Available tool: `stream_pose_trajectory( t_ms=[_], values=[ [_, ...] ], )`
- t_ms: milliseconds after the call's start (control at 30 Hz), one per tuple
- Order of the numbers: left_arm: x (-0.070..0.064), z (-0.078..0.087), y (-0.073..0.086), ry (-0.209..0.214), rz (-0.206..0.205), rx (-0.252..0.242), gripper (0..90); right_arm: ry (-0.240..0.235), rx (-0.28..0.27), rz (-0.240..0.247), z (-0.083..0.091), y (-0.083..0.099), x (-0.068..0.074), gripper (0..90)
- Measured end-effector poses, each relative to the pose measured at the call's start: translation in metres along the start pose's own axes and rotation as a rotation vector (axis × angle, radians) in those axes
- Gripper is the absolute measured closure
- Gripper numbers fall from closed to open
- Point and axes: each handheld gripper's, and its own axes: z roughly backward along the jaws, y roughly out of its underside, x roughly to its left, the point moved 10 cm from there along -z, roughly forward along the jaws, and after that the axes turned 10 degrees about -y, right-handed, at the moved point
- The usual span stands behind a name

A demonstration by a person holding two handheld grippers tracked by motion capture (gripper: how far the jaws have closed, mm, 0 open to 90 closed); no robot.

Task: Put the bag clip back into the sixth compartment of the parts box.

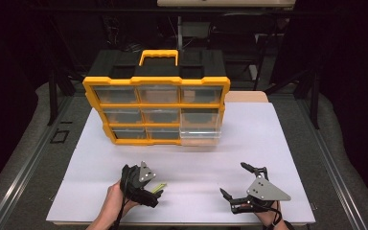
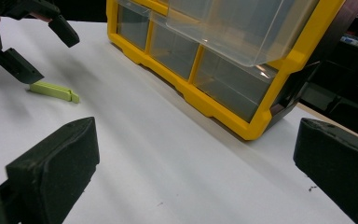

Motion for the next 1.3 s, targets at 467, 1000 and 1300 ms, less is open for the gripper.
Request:
stream_pose_trajectory(
  t_ms=[467, 1000, 1300],
  values=[
    [-0.013, 0.000, -0.002, 0.044, -0.085, 0.043, 39.6, 0.002, 0.006, -0.003, 0.000, 0.001, -0.001, 0.0],
    [-0.021, -0.006, 0.009, 0.095, -0.107, 0.120, 70.9, -0.014, 0.009, 0.005, 0.000, 0.001, 0.002, 0.0],
    [-0.020, -0.007, 0.009, 0.119, -0.068, 0.131, 78.8, -0.017, 0.012, 0.010, -0.001, 0.001, 0.003, 0.0]
  ],
)
